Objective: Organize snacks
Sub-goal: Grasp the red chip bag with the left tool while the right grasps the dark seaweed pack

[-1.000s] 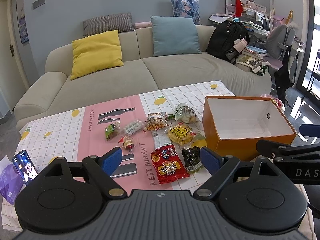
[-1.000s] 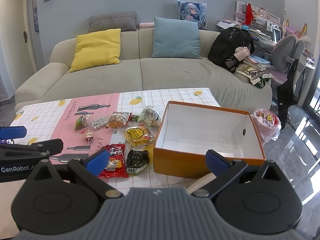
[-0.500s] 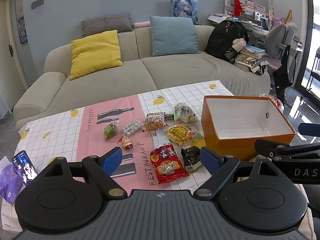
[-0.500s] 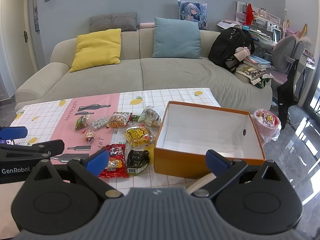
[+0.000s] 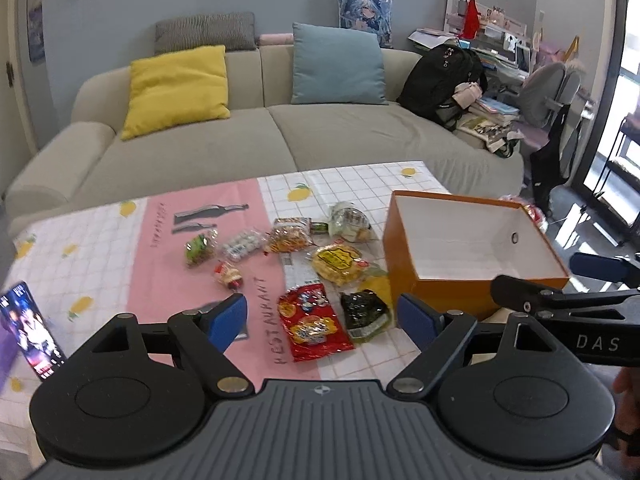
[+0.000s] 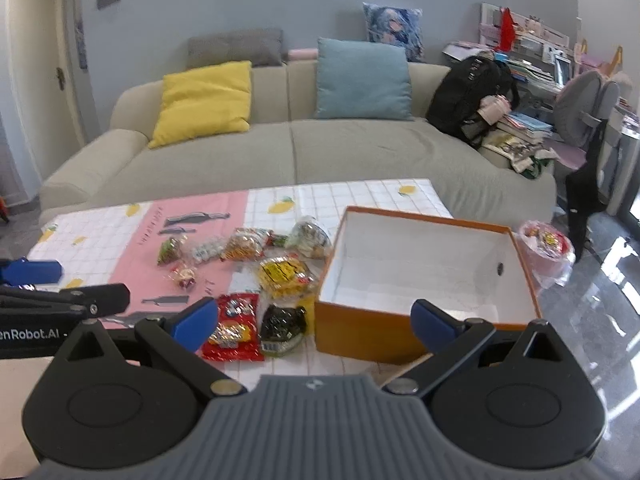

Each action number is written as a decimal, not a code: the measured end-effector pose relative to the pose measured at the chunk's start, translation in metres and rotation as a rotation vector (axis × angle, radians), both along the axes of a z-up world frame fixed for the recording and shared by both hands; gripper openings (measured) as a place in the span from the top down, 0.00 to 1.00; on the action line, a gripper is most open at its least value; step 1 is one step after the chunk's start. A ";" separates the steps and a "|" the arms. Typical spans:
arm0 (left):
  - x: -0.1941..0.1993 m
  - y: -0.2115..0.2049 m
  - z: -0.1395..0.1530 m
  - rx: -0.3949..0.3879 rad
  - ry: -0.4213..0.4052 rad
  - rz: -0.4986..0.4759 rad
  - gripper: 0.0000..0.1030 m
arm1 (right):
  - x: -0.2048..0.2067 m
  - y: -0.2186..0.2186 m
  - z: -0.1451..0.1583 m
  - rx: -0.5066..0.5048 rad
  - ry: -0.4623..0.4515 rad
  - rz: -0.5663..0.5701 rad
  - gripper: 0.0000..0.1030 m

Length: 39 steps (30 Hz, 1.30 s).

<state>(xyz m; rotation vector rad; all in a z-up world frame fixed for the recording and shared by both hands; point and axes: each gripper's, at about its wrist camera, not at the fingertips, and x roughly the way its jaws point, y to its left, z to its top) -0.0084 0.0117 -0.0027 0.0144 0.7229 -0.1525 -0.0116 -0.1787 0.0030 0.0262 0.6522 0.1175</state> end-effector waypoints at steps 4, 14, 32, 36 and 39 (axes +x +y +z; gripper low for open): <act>0.007 0.005 -0.008 -0.017 0.035 -0.037 0.25 | 0.008 -0.001 -0.006 -0.006 -0.023 0.028 0.04; 0.029 0.024 -0.029 -0.104 0.113 -0.024 0.28 | 0.035 0.010 -0.026 -0.024 0.016 0.101 0.35; 0.110 0.036 -0.075 -0.121 0.239 0.008 0.15 | 0.100 0.038 -0.095 -0.016 0.151 0.071 0.34; 0.133 0.044 -0.096 -0.113 0.302 0.021 0.14 | 0.116 0.043 -0.115 -0.018 0.191 0.056 0.34; 0.149 0.057 -0.113 -0.146 0.348 0.042 0.14 | 0.129 0.052 -0.126 -0.031 0.210 0.040 0.34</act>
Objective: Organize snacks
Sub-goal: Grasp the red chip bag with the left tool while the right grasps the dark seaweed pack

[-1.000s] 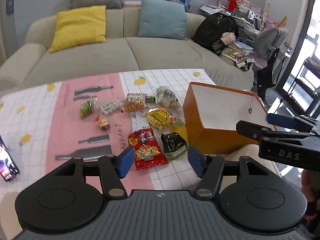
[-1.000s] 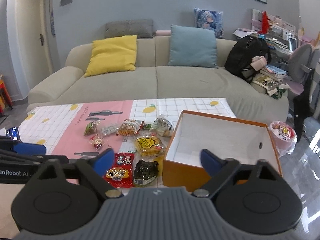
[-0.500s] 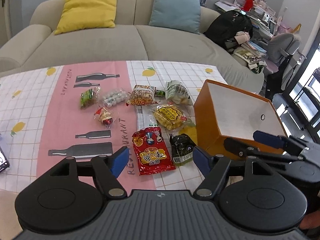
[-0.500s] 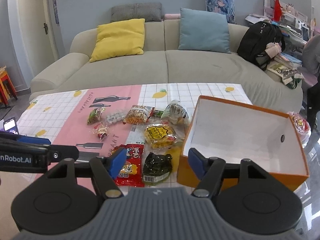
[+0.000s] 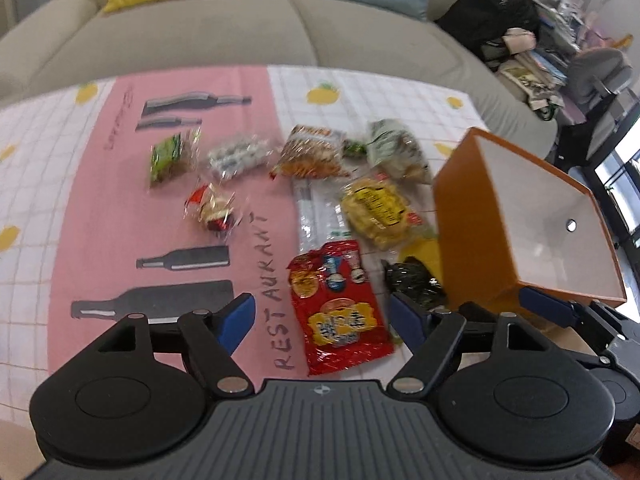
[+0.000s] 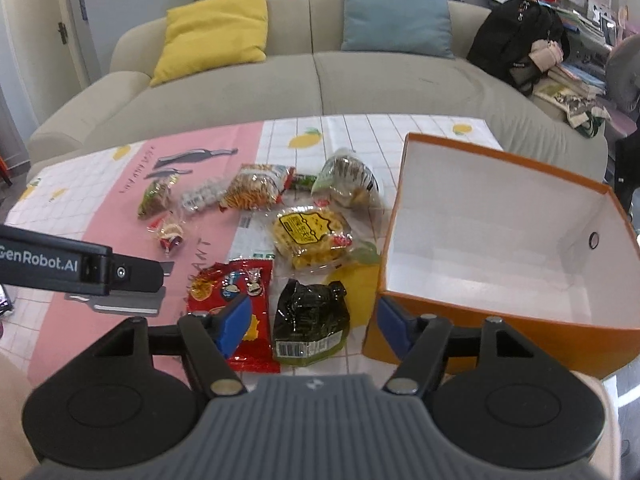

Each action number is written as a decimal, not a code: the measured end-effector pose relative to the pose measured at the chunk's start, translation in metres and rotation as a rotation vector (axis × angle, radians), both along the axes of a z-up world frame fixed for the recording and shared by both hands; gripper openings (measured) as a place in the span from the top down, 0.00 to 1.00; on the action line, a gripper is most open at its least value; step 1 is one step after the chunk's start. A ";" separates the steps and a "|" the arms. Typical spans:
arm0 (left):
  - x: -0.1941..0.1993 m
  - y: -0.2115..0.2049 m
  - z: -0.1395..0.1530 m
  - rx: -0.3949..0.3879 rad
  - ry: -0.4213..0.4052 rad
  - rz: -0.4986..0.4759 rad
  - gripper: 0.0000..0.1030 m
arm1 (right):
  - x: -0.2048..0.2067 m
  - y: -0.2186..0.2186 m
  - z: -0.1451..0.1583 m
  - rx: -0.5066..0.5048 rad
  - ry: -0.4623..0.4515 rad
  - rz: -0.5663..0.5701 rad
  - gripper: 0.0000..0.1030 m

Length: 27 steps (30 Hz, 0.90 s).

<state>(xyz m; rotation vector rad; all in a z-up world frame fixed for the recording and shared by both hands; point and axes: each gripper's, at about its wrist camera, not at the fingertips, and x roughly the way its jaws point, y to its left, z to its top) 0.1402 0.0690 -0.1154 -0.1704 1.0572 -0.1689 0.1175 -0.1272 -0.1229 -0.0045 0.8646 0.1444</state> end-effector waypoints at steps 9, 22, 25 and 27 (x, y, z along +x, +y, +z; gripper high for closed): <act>0.030 0.024 -0.043 -0.064 0.121 0.053 0.13 | 0.028 0.025 -0.037 -0.047 0.085 -0.040 0.34; 0.049 0.027 -0.096 -0.139 0.249 0.089 0.09 | 0.052 0.032 -0.083 -0.080 0.185 -0.068 0.34; 0.049 0.024 -0.097 -0.147 0.225 0.084 0.06 | 0.052 0.030 -0.088 -0.061 0.187 -0.064 0.35; 0.050 0.021 -0.097 -0.142 0.216 0.080 0.06 | 0.054 0.029 -0.092 -0.046 0.198 -0.059 0.36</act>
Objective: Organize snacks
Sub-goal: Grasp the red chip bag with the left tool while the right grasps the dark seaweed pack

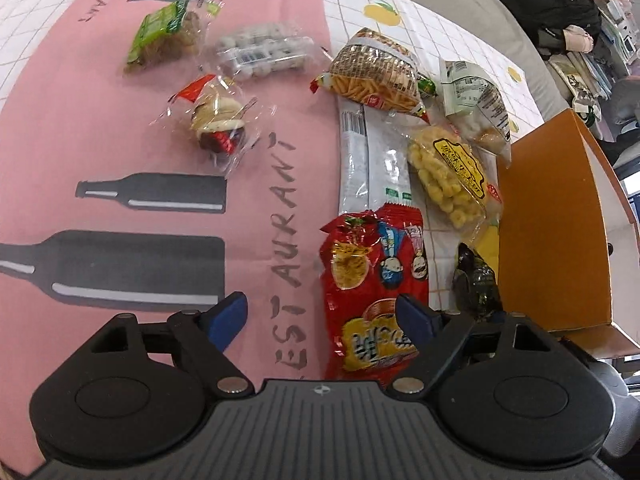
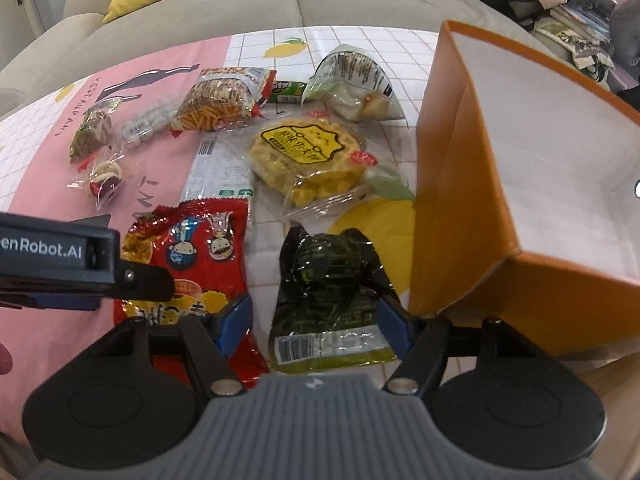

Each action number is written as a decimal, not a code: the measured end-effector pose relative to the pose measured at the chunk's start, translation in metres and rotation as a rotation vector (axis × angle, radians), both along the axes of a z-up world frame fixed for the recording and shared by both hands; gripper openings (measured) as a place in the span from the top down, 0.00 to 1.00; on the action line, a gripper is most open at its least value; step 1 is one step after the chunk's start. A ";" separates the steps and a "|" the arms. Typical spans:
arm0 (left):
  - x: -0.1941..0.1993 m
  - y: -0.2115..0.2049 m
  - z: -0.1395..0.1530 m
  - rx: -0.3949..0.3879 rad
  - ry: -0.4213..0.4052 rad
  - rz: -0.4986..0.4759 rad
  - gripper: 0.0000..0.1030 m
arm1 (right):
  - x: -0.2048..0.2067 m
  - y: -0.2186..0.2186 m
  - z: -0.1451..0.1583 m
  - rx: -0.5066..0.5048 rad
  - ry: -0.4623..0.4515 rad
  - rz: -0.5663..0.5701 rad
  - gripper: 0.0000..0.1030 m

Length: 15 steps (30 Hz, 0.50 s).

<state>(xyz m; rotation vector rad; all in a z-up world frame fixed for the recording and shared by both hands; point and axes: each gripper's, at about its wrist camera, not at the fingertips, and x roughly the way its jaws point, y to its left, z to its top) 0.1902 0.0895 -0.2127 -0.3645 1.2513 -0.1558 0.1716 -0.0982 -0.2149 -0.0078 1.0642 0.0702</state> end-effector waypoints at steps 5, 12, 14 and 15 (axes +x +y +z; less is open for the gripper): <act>0.000 -0.008 0.000 -0.002 0.001 -0.034 0.06 | 0.001 0.004 -0.007 0.013 -0.001 0.025 0.48; -0.003 -0.025 0.001 0.025 0.012 -0.085 0.12 | -0.003 0.004 -0.003 0.012 -0.024 0.083 0.87; -0.004 -0.027 0.001 0.017 0.011 -0.094 0.12 | -0.003 0.005 -0.002 0.025 -0.019 0.099 0.88; -0.005 -0.027 0.001 0.016 0.009 -0.094 0.11 | -0.004 0.006 -0.002 0.027 -0.016 0.102 0.88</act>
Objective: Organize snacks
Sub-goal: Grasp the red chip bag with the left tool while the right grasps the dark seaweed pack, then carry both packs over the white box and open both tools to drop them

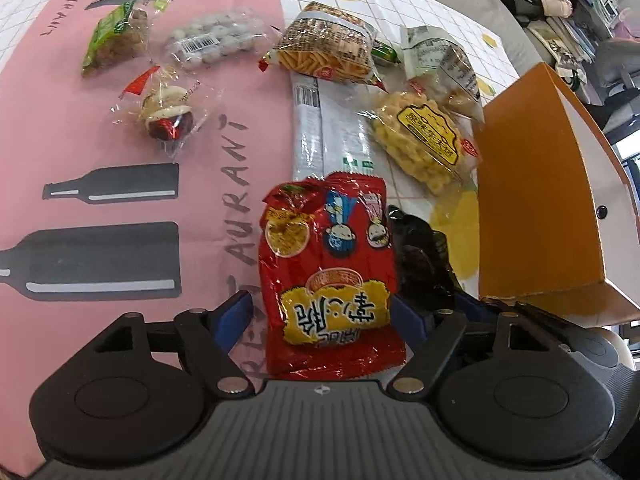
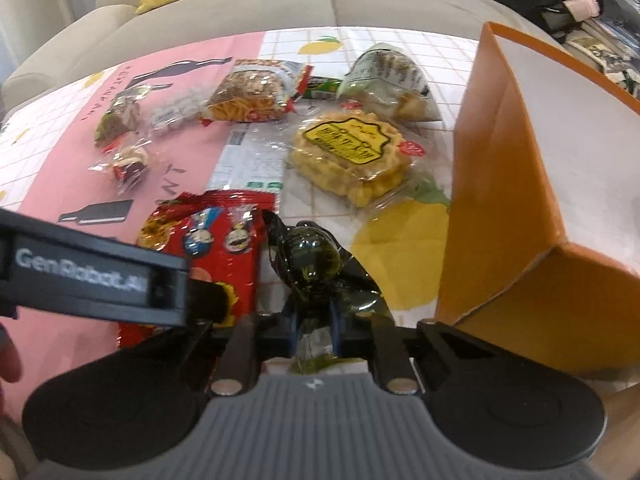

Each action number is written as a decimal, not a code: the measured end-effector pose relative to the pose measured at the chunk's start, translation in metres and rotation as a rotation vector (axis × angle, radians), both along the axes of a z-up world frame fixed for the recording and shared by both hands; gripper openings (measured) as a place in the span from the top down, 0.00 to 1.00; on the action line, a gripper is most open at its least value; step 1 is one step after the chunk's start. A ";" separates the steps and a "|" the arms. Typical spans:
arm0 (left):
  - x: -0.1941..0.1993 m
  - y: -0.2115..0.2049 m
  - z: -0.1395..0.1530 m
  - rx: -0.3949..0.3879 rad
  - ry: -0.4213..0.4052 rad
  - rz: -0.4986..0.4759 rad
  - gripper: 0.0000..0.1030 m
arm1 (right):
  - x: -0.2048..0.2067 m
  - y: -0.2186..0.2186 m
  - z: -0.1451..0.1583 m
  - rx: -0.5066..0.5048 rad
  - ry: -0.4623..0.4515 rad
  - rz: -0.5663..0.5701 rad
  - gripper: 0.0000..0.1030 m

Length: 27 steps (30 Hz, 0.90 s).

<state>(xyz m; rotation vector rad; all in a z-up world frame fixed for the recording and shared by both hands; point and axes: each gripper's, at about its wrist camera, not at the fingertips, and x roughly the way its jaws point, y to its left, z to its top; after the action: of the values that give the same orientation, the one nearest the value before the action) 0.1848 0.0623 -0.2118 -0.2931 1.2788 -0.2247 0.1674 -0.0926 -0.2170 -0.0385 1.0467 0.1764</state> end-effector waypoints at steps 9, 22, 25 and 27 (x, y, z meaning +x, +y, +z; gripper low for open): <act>0.001 -0.004 0.000 0.006 0.008 0.057 0.05 | -0.008 -0.010 0.002 0.013 0.017 -0.003 0.94; 0.020 -0.039 -0.004 0.204 -0.058 0.049 0.05 | -0.008 -0.016 0.004 0.045 0.010 -0.007 0.96; 0.021 -0.047 -0.005 0.240 -0.068 0.030 0.05 | -0.007 -0.016 0.003 0.047 0.008 -0.009 0.96; 0.020 -0.048 -0.005 0.244 -0.076 0.020 0.09 | -0.006 -0.017 0.003 0.045 0.007 -0.010 0.96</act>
<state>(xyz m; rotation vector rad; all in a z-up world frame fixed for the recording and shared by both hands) 0.2050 0.0144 -0.2168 -0.0879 1.2137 -0.0608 0.1609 -0.1092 -0.2141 0.0084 1.0493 0.1911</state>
